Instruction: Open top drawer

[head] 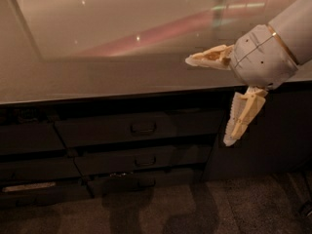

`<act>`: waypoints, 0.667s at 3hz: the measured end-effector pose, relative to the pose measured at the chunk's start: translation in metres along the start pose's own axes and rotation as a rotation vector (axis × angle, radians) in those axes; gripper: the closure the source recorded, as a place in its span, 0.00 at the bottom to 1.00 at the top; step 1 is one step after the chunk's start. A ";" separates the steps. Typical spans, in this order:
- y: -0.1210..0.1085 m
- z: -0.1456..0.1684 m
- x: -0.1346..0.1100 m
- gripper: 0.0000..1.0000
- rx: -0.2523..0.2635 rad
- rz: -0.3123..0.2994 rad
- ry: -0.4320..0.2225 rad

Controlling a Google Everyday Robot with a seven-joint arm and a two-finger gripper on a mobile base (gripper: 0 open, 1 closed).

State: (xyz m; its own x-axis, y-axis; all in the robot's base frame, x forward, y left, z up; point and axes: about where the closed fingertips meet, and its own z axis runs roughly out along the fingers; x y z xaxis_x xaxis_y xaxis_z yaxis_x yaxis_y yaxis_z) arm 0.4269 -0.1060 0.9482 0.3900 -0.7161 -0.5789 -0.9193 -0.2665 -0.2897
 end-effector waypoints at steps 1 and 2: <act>0.000 0.023 0.021 0.00 -0.104 0.094 -0.032; -0.003 0.042 0.041 0.00 -0.178 0.174 -0.057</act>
Offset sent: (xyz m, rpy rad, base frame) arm 0.0298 -0.0072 -0.0829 -0.0155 0.4053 -0.0191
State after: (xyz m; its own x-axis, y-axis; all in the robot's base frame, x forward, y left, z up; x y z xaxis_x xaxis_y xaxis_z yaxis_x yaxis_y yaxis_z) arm 0.4476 -0.1075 0.8937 0.2228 -0.7252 -0.6515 -0.9658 -0.2551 -0.0463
